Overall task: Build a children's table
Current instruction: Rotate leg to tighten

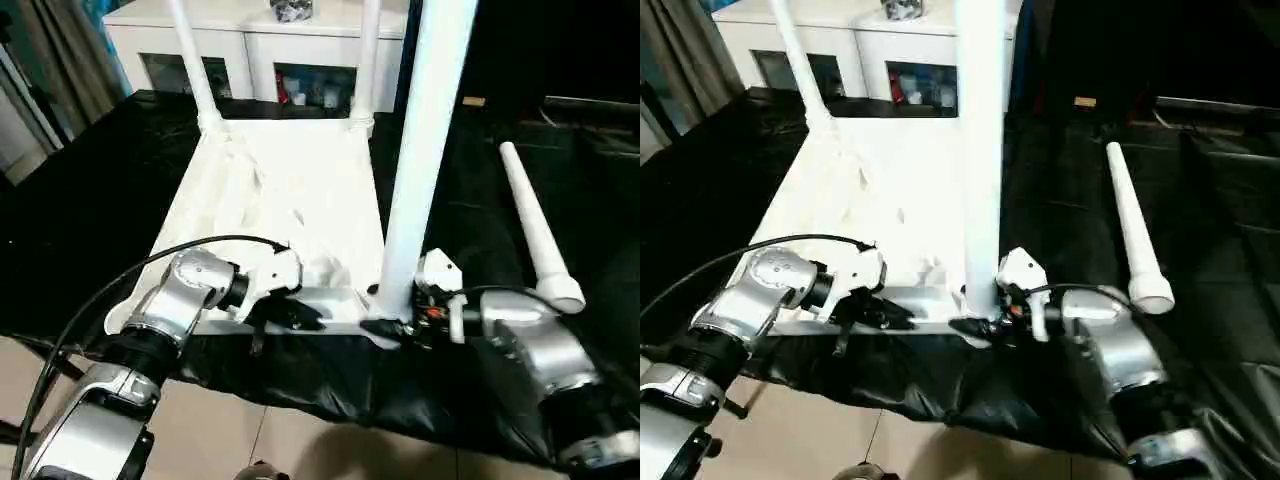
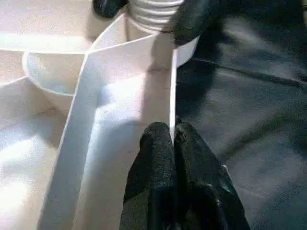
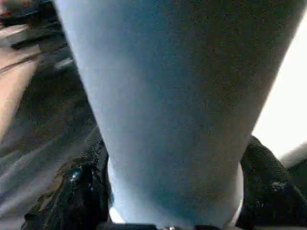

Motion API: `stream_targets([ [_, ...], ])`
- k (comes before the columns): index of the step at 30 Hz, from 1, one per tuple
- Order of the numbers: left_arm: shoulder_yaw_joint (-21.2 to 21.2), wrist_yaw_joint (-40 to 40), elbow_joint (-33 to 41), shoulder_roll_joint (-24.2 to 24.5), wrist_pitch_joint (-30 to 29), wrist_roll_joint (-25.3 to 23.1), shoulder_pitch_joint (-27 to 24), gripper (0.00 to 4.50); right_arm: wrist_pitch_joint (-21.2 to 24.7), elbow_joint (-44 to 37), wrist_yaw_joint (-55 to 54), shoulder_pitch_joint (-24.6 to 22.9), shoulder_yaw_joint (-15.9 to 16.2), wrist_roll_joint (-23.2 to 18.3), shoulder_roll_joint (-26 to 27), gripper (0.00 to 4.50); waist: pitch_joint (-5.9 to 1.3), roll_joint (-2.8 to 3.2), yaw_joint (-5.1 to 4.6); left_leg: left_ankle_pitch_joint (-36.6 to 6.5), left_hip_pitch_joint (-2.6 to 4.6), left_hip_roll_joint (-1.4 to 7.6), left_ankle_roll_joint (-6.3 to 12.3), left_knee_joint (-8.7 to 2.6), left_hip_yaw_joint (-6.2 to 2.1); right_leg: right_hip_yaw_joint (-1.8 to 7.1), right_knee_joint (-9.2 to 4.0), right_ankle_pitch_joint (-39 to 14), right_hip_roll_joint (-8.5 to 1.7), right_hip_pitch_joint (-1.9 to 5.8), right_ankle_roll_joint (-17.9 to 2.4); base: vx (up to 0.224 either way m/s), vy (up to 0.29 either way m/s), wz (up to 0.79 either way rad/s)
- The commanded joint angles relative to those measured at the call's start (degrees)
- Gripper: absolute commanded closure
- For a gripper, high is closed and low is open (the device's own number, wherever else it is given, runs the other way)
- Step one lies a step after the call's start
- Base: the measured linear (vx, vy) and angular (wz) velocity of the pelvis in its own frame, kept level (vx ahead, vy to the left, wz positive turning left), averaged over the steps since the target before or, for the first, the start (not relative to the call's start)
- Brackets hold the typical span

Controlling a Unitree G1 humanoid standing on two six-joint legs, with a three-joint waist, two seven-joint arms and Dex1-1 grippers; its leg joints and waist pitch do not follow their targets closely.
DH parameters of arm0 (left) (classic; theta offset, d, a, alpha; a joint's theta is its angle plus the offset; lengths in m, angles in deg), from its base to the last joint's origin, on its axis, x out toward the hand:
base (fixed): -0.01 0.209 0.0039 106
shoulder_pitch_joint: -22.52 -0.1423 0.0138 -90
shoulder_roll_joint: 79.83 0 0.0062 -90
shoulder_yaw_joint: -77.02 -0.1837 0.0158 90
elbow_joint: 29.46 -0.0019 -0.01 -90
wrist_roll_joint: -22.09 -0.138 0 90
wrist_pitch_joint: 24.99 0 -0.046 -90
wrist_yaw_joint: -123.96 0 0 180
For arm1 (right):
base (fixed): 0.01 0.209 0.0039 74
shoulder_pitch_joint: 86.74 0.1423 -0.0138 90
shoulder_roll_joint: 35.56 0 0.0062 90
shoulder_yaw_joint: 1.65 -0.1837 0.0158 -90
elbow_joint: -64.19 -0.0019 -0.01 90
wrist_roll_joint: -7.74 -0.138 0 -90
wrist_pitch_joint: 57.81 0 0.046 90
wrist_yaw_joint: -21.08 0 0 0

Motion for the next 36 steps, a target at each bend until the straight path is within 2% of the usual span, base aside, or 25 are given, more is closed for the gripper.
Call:
stream_targets([
  [1,-0.56,-6.46,0.1,-5.63,-2.58,0.47,1.44,4.5,0.13,2.48,-10.65,1.45,-0.15,0.44,5.21,1.75,-3.32,-0.81,-0.55,-15.87,1.14,3.97,0.24,-4.4,-2.48,3.94,-6.01,-26.78,-5.59,2.66,-5.89,0.0,0.0,0.0],
  [3,-0.15,-8.49,0.37,-6.9,-3.72,0.5,1.52,4.5,0.43,3.14,-14.2,1.52,-1.46,0.15,6.89,1.76,-3.19,-0.71,-1.2,-16.87,1.03,3.86,0.13,-4.4,-2.6,3.75,-6.52,-29.32,-5.67,2.73,-4.75,0.0,0.0,0.0],
  [5,-0.05,-12.02,0.91,-9.34,-5.04,0.12,1.39,4.5,0.49,4.29,-21.32,1.49,-3.15,0.78,10.05,1.76,-3.33,-0.75,-1.89,-16.9,0.98,3.93,0.41,-4.56,-2.7,3.76,-6.61,-27.54,-5.56,2.75,-4.59,0.0,0.0,0.0],
  [7,-0.36,-16.16,1.34,-12.46,-5.96,-0.6,0.91,4.5,-0.32,5.73,-28.85,1.26,-3.11,3.06,13.8,1.76,-3.29,-0.58,-2.18,-16.77,0.83,3.94,0.7,-4.71,-2.79,3.77,-6.51,-26.26,-5.57,2.8,-4.93,0.0,0.0,0.0],
  [8,-0.4,-16.35,1.36,-12.61,-5.98,-0.65,0.87,4.5,-0.36,5.81,-29.24,1.25,-3.07,3.21,13.98,1.76,-3.22,-0.37,-2.25,-17.02,0.91,3.92,0.54,-4.68,-2.69,3.82,-6.58,-26.23,-5.56,2.64,-4.97,0.0,0.0,0.0],
  [10,-1.48,-18.35,1.46,-14.09,-5.39,-1.99,0.09,4.5,-2.06,7.53,-33.56,1.61,-2.52,5.38,16.26,1.76,-2.81,-0.46,-2.55,-20.08,1.72,3.65,0.34,-4.74,-2.63,3.64,-7.25,-29.58,-5.56,2.37,-4.48,0.0,0.0,0.0],
  [11,-1.84,-18.52,1.43,-14.25,-5.0,-2.36,-0.24,4.5,-2.65,7.83,-34.11,1.7,-3.03,4.93,16.95,1.76,-2.99,-0.5,-2.65,-20.26,1.89,3.58,0.41,-4.79,-2.69,3.58,-7.39,-30.05,-5.62,2.61,-3.89,0.0,0.0,0.0],
  [12,-1.93,-18.46,1.45,-14.2,-4.91,-2.43,-0.32,4.5,-2.85,7.79,-34.09,1.7,-3.14,4.78,17.04,1.76,-3.06,-0.5,-2.71,-20.04,1.77,3.66,0.55,-4.89,-2.74,3.7,-7.32,-29.44,-5.67,2.7,-3.85,0.0,0.0,0.0],
  [14,-2.24,-18.2,1.6,-13.75,-4.57,-2.68,-0.69,4.5,-3.56,7.31,-33.45,1.74,-3.85,3.75,17.32,1.2,-3.03,-0.3,-3.01,-20.5,1.67,3.81,0.82,-5.09,-2.79,3.84,-7.12,-27.64,-5.42,2.65,-4.18,0.0,0.0,0.0],
  [20,-2.38,-16.29,2.16,-11.49,-2.38,-2.76,-1.18,4.5,-5.48,6.69,-31.02,2.51,-3.83,4.3,14.94,0.62,-3.01,-0.26,-3.3,-21.0,1.43,3.83,1.0,-5.16,-2.83,3.98,-6.96,-27.18,-5.52,2.75,-4.79,0.0,0.0,0.0],
  [22,-2.46,-14.6,2.47,-10.45,-1.63,-2.63,-1.44,4.5,-5.58,5.96,-26.62,2.38,-2.99,3.59,13.16,0.62,-3.22,-0.28,-3.26,-19.52,1.21,3.98,1.28,-5.16,-2.79,4.22,-6.5,-24.4,-5.59,2.99,-5.68,0.0,0.0,0.0],
  [26,-2.91,-8.56,2.58,-7.21,1.78,-1.75,-1.81,4.5,-4.87,2.61,-12.87,1.23,-0.54,1.09,7.44,0.62,-3.4,-0.55,-2.92,-16.35,0.82,3.95,3.11,-4.91,-2.37,4.45,-5.83,-19.35,-5.45,3.27,-7.39,0.0,0.0,0.0],
  [28,-2.97,-6.51,2.78,-6.44,2.41,-1.09,-1.94,4.5,-4.56,1.52,-9.34,0.81,0.1,0.38,6.0,0.62,-3.63,-0.5,-2.21,-13.49,0.89,4.09,4.28,-4.62,-2.07,4.48,-5.3,-16.11,-5.37,3.3,-8.62,0.0,0.0,0.0],
  [29,-3.17,-2.15,3.23,-4.78,3.54,0.16,-2.18,4.5,-3.62,-0.58,-2.03,0.0,1.57,-0.93,2.83,0.62,-3.84,-0.62,-1.92,-11.87,0.8,4.1,4.83,-4.51,-1.98,4.4,-4.96,-13.87,-5.22,3.59,-9.31,0.0,0.0,0.0],
  [30,-3.22,-1.05,3.34,-4.34,3.69,0.45,-2.23,4.5,-3.36,-1.1,-0.07,-0.21,1.96,-1.25,1.99,0.62,-3.94,-0.59,-1.55,-10.79,0.59,4.16,5.3,-4.39,-1.97,4.41,-4.62,-12.63,-5.2,3.73,-9.33,0.0,0.0,0.0],
  [31,-3.28,-0.32,3.29,-4.0,3.92,0.56,-2.19,4.5,-3.2,-1.46,1.31,-0.32,2.34,-1.38,1.31,0.62,-3.94,-0.47,-1.19,-9.84,0.59,4.41,5.97,-4.4,-1.94,4.46,-4.38,-11.07,-5.22,3.45,-9.65,0.0,0.0,0.0],
  [34,-4.22,4.68,2.54,-1.41,6.05,0.82,-1.78,4.5,-2.37,-3.23,10.82,-0.73,5.0,-2.25,-3.36,0.62,-4.02,-0.53,-0.75,-9.33,0.5,4.39,5.92,-4.32,-2.04,4.31,-4.19,-10.53,-5.21,3.61,-10.13,0.0,0.0,0.0],
  [36,-4.65,6.4,2.44,-0.62,6.54,0.87,-1.7,4.5,-1.78,-3.4,13.47,-0.56,5.79,-2.38,-4.56,0.62,-3.88,-0.41,-0.51,-10.6,0.74,4.56,5.69,-4.38,-1.94,4.42,-4.47,-12.33,-5.29,3.32,-9.88,0.0,0.0,0.0],
])
